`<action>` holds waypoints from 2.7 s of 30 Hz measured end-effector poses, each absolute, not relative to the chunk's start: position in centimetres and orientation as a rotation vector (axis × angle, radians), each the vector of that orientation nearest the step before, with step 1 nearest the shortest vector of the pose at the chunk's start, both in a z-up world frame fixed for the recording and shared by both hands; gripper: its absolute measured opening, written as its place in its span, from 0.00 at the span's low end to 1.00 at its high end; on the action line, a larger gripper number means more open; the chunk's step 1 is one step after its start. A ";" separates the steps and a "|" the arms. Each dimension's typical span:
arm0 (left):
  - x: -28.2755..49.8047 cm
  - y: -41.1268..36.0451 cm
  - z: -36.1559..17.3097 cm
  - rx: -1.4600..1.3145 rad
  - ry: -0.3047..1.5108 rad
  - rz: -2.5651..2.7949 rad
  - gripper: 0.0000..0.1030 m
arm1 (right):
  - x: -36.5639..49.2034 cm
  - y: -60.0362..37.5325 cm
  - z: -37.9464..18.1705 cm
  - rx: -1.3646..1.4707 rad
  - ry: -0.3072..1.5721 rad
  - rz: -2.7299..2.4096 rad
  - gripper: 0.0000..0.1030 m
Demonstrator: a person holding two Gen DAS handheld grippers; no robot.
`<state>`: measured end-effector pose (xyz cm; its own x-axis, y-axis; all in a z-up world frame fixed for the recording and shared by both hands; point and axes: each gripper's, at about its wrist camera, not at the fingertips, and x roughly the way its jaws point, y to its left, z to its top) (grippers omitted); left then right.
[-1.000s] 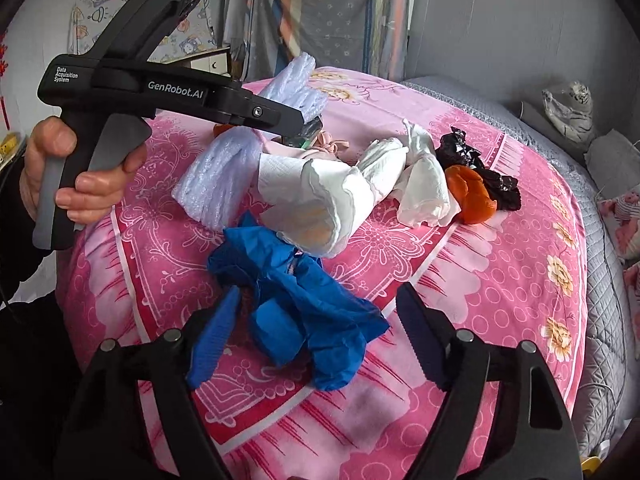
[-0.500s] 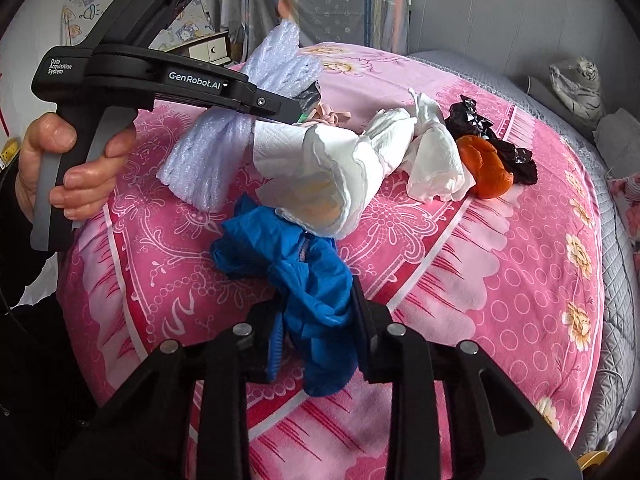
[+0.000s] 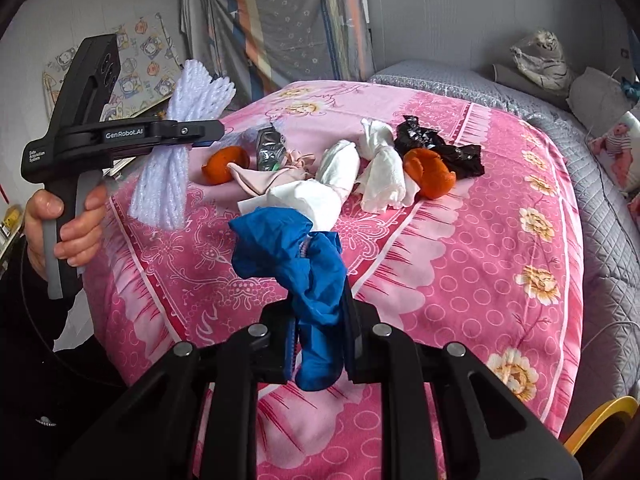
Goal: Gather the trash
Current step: 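Carry the foam net and blue glove to the yellow bin and release both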
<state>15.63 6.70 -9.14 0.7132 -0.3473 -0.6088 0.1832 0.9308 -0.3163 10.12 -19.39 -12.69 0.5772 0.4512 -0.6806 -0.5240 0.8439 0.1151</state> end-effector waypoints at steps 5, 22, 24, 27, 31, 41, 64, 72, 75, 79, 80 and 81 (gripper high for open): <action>15.3 5.3 -8.7 -0.229 0.714 -0.320 0.25 | 9.7 -21.2 -12.0 -0.066 0.742 0.503 0.16; 15.8 -5.7 -7.7 -0.111 0.735 -0.531 0.25 | 8.0 -31.6 -10.9 0.070 0.679 0.204 0.16; 15.8 -7.5 -7.5 -0.091 0.737 -0.561 0.25 | 7.5 -33.3 -10.9 0.095 0.674 0.167 0.16; 15.7 -10.2 -7.4 -0.069 0.744 -0.608 0.25 | 6.7 -35.7 -11.1 0.120 0.668 0.104 0.16; 15.3 -13.9 -7.6 -0.021 0.756 -0.669 0.25 | 5.6 -38.8 -11.5 0.164 0.667 0.021 0.16; 14.2 -22.1 -9.1 0.040 0.809 -0.796 0.25 | 2.9 -45.5 -12.6 0.227 0.665 -0.163 0.16; 9.4 -37.0 -12.6 0.198 0.901 -1.008 0.25 | -1.5 -54.8 -14.8 0.327 0.688 -0.429 0.16; 8.6 -39.5 -15.0 0.210 0.945 -1.038 0.25 | -2.0 -56.0 -16.7 0.364 0.725 -0.445 0.16; 8.3 -40.1 -15.7 0.218 0.961 -1.042 0.25 | -2.1 -56.4 -17.5 0.383 0.741 -0.440 0.16; 8.3 -40.6 -16.6 0.216 0.998 -1.051 0.25 | -1.9 -56.7 -18.1 0.399 0.758 -0.434 0.17; 8.2 -40.7 -16.6 0.210 0.998 -1.064 0.25 | -1.9 -56.7 -18.2 0.402 0.758 -0.435 0.17; 8.2 -40.7 -16.6 0.211 0.993 -1.071 0.25 | -1.9 -56.7 -18.3 0.404 0.758 -0.434 0.17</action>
<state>8.16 -40.69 -16.56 0.1135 -0.6354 -0.7638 0.8094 0.5050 -0.2999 -1.87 -56.68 -18.25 0.6470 -0.2279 -0.7276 0.5114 0.8375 0.1924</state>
